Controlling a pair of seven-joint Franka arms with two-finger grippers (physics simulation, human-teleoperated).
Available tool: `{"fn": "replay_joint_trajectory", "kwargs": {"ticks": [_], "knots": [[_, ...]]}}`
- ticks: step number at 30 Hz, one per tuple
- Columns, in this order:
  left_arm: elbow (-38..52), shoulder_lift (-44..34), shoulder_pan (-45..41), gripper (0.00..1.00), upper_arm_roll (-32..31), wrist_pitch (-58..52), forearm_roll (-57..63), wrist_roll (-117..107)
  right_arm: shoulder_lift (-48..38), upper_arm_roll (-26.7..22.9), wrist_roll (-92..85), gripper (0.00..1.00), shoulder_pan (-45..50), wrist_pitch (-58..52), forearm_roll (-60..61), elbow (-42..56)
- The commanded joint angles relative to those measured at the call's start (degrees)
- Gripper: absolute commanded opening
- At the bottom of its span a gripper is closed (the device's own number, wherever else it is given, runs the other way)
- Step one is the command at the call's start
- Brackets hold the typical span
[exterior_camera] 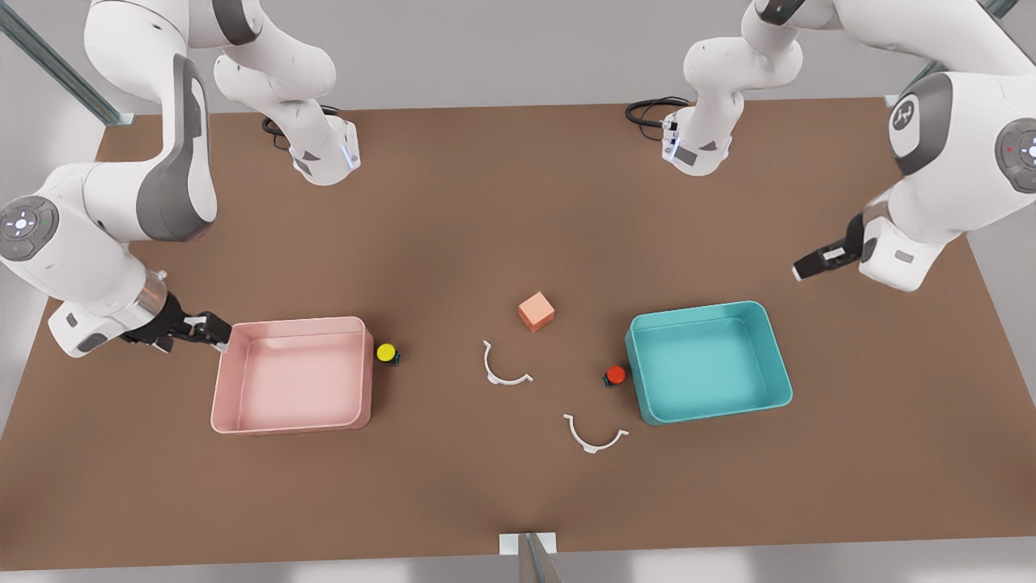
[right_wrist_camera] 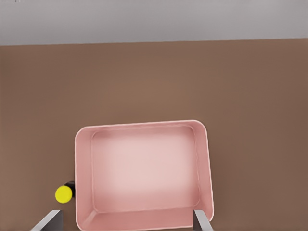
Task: Place the red button in the blue storage box with the left arm, and place the yellow button in the pink storage box with the right arm
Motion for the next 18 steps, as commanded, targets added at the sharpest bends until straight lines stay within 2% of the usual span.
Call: {"fn": "replay_joint_trajectory", "kwargs": {"ticks": [1,3,4,5,7,9,12,16,18], "knots": [[-0.07,-0.08,-0.01,1.0,-0.01,0.8,0.34,17.51,-0.05,-0.01,0.39,1.0,0.01,0.84,0.03,0.03],[0.01,0.45,-1.23,1.0,-0.19,0.71,0.25,8.12,0.39,0.08,0.39,1.0,0.18,0.84,0.3,-0.06],[0.01,1.15,-2.64,1.0,-0.19,1.06,0.25,-4.7,1.0,0.16,-0.49,1.0,0.71,0.84,0.21,-0.15],[-0.07,1.94,-3.87,1.0,-0.19,2.98,-0.09,-13.21,1.53,2.0,-3.63,1.0,1.06,0.84,0.12,-0.15],[-0.16,6.33,-9.23,1.0,-0.1,12.92,-0.01,-43.38,3.46,6.05,-12.61,1.0,1.24,0.84,0.03,-0.32],[-0.25,8.53,-11.43,1.0,-0.1,19.33,0.16,-60.15,4.52,7.81,-18.93,1.0,1.15,1.63,0.21,-0.41],[-0.34,13.54,-14.06,1.0,-0.1,26.81,4.55,-88.9,7.06,8.34,-40.54,1.0,1.06,2.51,0.39,-1.64],[-0.34,18.02,-18.55,1.0,-0.01,29.27,8.95,-114.57,7.77,8.69,-70.94,1.0,0.62,3.39,0.56,-2.78],[-0.34,19.25,-20.22,1.0,-0.01,31.12,8.95,-121.87,7.33,11.76,-80.98,1.0,-0.69,3.74,0.56,-4.1]]}}
